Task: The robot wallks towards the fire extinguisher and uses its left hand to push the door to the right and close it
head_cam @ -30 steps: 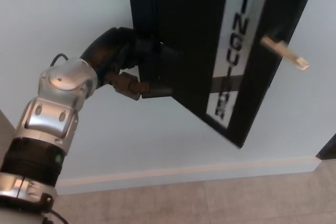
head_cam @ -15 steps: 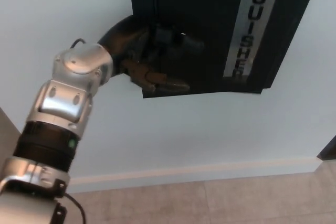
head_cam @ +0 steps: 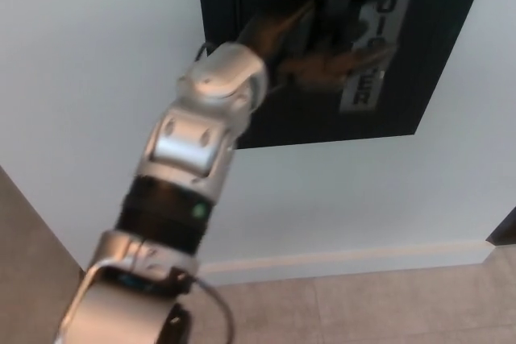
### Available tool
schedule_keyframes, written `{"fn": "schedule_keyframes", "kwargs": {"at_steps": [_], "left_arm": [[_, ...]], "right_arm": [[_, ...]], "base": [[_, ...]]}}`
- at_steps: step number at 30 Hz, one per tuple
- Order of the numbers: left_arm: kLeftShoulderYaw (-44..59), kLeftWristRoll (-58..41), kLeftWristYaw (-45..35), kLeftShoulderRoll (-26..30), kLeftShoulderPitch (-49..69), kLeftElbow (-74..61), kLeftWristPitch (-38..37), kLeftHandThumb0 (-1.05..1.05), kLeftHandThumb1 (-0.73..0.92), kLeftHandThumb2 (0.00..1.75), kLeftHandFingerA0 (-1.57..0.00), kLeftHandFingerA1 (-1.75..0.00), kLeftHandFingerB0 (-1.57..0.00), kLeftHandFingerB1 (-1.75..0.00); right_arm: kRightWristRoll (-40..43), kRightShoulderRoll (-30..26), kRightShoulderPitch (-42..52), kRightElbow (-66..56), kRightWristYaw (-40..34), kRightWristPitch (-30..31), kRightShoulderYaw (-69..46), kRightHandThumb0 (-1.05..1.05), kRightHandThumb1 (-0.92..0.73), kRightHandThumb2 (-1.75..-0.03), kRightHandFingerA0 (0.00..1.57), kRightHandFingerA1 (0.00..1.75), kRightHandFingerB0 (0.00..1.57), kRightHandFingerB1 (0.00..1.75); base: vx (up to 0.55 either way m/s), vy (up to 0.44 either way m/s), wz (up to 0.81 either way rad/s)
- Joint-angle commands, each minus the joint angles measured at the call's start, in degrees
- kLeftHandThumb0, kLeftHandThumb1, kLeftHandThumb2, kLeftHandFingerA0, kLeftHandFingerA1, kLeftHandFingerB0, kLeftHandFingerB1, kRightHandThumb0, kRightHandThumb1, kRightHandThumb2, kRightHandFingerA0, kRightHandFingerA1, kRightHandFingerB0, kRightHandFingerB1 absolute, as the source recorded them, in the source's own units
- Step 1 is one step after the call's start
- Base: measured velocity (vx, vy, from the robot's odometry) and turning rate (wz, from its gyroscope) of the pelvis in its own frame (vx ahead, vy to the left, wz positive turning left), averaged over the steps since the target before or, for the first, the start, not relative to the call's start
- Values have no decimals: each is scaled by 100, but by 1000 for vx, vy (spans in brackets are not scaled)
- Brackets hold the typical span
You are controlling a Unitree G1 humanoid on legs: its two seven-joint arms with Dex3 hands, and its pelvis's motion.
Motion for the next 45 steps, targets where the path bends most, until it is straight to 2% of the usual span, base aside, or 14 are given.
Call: {"fn": "schedule_keyframes", "kwargs": {"at_steps": [1, 15, 16, 20, 21, 23, 28, 30, 32, 33, 38, 40, 44, 45], "left_arm": [[360, -285, 683, -457, -632, 571, -105, -52, 60, 58, -34, -45, -28, -36], [513, 95, 866, 699, -1874, 2162, -781, -50, 53, 57, -33, -58, -22, -38], [480, 166, 839, 866, -1908, 2241, -844, -53, 40, 75, -25, -55, -17, -45], [358, 312, 769, 1191, -1897, 2342, -935, -55, 40, 75, -26, -54, -17, -45], [282, 365, 737, 1266, -1807, 2289, -1019, -54, 40, 76, -26, -56, -20, -47], [224, 359, 728, 1307, -1776, 2286, -1077, -54, 40, 76, -26, -56, -20, -47], [276, 227, 659, 1350, -1520, 2056, -1017, -46, 53, 56, -33, -46, -26, -35], [251, 33, 348, 1238, -1058, 1303, -1125, -51, 56, 57, -33, -46, -28, -35], [237, -35, 239, 1197, -882, 992, -1097, -52, 56, 57, -33, -47, -28, -35], [216, -221, 69, 1125, -458, 216, -855, -48, 56, 57, -33, -45, -27, -35], [192, -280, 13, 1086, -194, -304, -628, -48, 56, 57, -33, -45, -27, -35], [76, -766, -360, 1111, 840, -2121, -280, -56, 59, 57, -33, -51, -28, -41], [16, -929, -478, 1179, 1305, -2936, -82, -56, 59, 57, -33, -51, -28, -41], [-77, -1119, -601, 1255, 1723, -3551, -47, -51, 61, 58, -34, -52, -30, -41]], "right_arm": [[59, -4, 74, -9, 1, -16, -45, -62, -39, -73, 19, 54, 12, 39], [399, 628, 391, -787, 95, -857, -86, -59, -36, -74, 37, 57, 29, 44], [425, 635, 409, -766, 85, -990, -110, -49, -44, -54, 40, 55, 36, 34], [451, 632, 373, -665, 62, -1160, -151, -49, -44, -54, 41, 55, 36, 35], [438, 605, 366, -701, 78, -1156, -149, -58, -37, -73, 39, 59, 30, 44], [428, 597, 361, -702, 89, -1174, -153, -58, -37, -73, 39, 59, 30, 44], [562, 648, 354, -814, 227, -1204, -227, -59, -36, -74, 37, 57, 29, 44], [420, 620, 265, -794, 185, -1239, -148, -59, -37, -74, 37, 57, 30, 44], [208, 582, 223, -746, -1, -1356, -66, -57, -47, -55, 43, 52, 38, 33], [126, 608, 147, -654, -85, -1391, -13, -61, -37, -76, 39, 59, 33, 46], [134, 611, 105, -582, -107, -1416, 14, -61, -37, -76, 39, 59, 33, 46], [550, 619, 46, -624, 316, -1147, -131, -63, -37, -78, 37, 64, 31, 49], [625, 605, 34, -720, 429, -958, -148, -63, -37, -78, 37, 64, 31, 49], [651, 592, 11, -724, 492, -916, -147, -61, -47, -55, 42, 64, 38, 38]], "base": [[0, 0, 0], [0, 0, 0], [0, 0, 0], [0, 0, 0], [0, 0, 0], [0, 0, 0], [0, 0, 0], [0, 0, 0], [0, 0, 0], [0, 0, 0], [2, 1, 1], [0, 0, 0], [0, 0, 0], [0, 0, 0]]}}
